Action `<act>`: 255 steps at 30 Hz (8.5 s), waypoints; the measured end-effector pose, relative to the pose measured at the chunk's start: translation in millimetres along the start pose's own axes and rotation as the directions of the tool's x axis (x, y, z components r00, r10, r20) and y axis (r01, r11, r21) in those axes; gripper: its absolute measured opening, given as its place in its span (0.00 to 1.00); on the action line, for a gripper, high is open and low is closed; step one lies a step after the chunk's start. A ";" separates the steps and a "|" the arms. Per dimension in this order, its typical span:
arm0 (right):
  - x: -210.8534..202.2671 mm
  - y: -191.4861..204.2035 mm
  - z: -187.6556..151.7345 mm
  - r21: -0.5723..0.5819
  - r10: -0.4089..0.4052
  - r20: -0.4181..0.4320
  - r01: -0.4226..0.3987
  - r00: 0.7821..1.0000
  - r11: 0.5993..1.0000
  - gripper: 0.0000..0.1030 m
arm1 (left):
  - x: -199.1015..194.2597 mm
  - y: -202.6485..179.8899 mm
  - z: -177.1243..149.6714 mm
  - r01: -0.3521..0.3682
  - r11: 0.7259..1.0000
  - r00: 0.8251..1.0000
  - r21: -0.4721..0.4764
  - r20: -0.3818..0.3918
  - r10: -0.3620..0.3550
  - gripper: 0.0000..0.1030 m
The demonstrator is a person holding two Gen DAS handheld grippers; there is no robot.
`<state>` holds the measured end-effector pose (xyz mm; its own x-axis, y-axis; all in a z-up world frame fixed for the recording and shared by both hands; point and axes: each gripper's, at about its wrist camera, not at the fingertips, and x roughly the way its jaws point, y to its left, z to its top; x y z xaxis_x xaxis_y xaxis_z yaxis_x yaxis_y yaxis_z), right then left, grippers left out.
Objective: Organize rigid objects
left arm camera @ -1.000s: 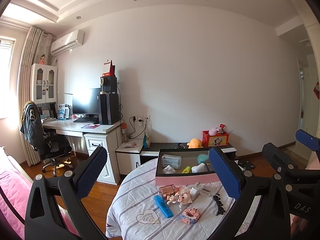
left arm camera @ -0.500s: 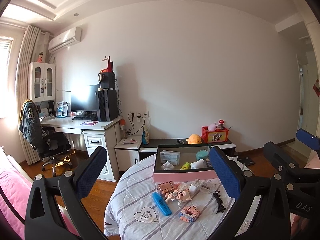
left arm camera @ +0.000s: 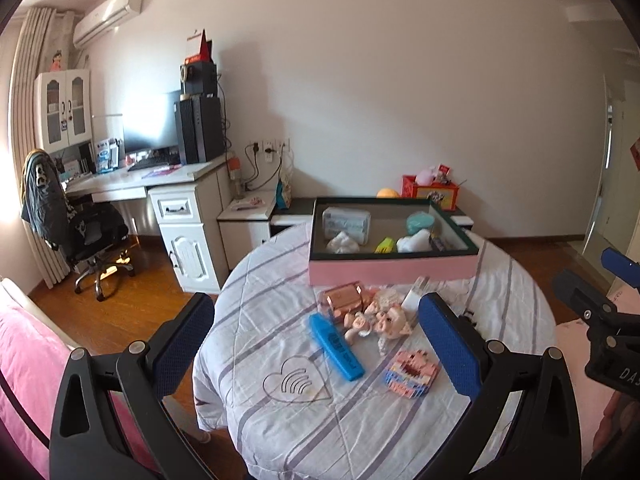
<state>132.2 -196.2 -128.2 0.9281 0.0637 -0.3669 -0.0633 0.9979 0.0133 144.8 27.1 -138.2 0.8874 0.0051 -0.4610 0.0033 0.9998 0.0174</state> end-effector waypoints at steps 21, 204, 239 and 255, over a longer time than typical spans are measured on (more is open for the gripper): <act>114.7 47.7 -79.7 -0.066 0.095 -0.335 -0.124 0.938 0.990 1.00 | 86.8 27.4 -55.2 -0.032 0.999 0.968 -0.032 -0.251 0.023 1.00; -20.2 2.7 18.8 0.013 0.025 0.098 -0.026 0.995 1.000 1.00 | -28.8 -9.7 25.4 0.008 1.000 0.993 0.014 0.115 -0.010 1.00; 162.0 -52.2 -82.3 0.026 0.078 -0.415 -0.073 0.906 0.997 0.17 | 143.2 -41.5 -31.5 0.139 0.990 0.943 -0.027 -0.303 -0.141 1.00; 175.9 -65.0 -83.4 0.048 0.107 -0.400 -0.096 0.910 0.994 0.17 | 196.7 -61.6 -37.6 0.078 0.996 0.914 -0.054 -0.394 -0.093 0.80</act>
<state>268.9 -250.8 -271.2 0.6911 0.1601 -0.7048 -0.1341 0.9866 0.0926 301.8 -32.9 -263.4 0.6293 -0.0815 -0.7729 0.0471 0.9967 -0.0667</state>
